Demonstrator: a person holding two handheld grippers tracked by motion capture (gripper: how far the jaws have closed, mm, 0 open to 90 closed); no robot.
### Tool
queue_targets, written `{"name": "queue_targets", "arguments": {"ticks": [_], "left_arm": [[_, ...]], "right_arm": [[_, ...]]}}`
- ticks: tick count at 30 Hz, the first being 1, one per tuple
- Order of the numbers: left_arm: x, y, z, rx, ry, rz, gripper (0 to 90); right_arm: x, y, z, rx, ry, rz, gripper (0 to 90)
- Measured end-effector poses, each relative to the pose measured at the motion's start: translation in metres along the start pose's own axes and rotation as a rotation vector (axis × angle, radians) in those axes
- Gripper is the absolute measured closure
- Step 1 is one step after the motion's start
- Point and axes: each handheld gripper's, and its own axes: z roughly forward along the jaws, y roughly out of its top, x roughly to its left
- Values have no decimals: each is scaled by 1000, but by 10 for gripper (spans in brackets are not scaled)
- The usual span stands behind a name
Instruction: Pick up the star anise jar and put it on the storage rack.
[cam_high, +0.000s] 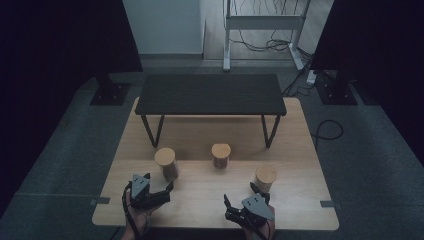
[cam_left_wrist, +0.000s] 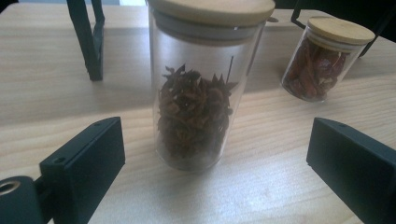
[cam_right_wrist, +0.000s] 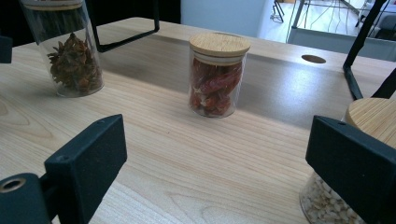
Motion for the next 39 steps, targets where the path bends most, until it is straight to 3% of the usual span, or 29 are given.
{"name": "queue_targets", "arguments": {"ticks": [18,39], "left_arm": [[5,8,14,13,-5,6,35],[2,21,38,3,36,52,33]], "right_arm": [[5,0,1,4,0,-8,48],[5,0,0,4,-2,-10,49]]}}
